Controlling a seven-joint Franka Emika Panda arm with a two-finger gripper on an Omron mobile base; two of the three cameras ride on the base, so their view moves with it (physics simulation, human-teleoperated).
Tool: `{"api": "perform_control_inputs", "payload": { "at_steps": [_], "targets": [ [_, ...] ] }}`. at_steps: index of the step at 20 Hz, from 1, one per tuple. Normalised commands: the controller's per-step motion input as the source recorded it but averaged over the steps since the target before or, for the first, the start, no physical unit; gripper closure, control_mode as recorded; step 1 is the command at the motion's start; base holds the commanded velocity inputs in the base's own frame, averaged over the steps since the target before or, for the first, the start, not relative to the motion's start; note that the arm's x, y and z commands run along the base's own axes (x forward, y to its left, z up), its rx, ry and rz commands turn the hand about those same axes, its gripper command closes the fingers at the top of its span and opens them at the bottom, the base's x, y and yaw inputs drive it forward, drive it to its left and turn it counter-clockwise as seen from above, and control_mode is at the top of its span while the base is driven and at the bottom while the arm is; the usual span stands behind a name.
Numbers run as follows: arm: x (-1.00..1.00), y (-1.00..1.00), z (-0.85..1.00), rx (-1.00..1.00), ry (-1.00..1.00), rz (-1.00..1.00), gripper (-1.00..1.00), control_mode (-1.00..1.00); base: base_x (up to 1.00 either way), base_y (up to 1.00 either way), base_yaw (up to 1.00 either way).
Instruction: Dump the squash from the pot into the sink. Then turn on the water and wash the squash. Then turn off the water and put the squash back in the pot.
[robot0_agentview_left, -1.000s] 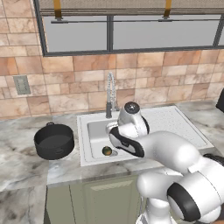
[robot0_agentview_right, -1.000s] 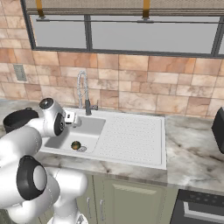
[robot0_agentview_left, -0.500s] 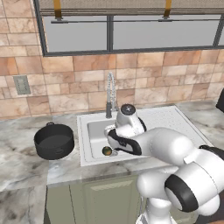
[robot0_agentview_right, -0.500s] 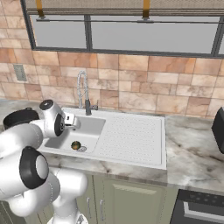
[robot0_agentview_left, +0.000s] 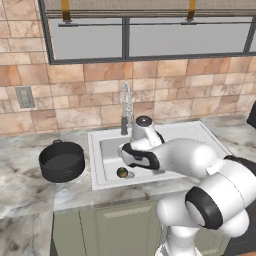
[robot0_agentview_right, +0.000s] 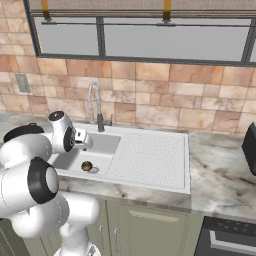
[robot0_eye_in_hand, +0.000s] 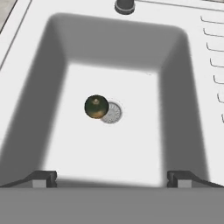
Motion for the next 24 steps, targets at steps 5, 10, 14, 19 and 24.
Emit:
{"api": "perform_control_inputs", "payload": {
  "at_steps": [5, 10, 14, 19, 24],
  "targets": [
    [0.05, 0.04, -0.27, 0.00, 0.01, 0.00, -1.00, -1.00, 0.00, 0.00, 0.00],
    [0.11, 0.01, -0.18, 0.00, 0.00, 0.00, -1.00, -1.00, 0.00, 0.00, 0.00],
    [0.09, 0.00, -0.14, 0.00, 0.00, 0.00, -1.00, -1.00, 0.00, 0.00, 0.00],
    [0.04, 0.03, -0.11, 0.00, 0.00, 0.00, -1.00, -1.00, 0.00, 0.00, 0.00],
    [0.02, 0.02, -0.09, 0.00, 0.01, 0.00, -1.00, -1.00, 0.00, 0.00, 0.00]
  ]
}}
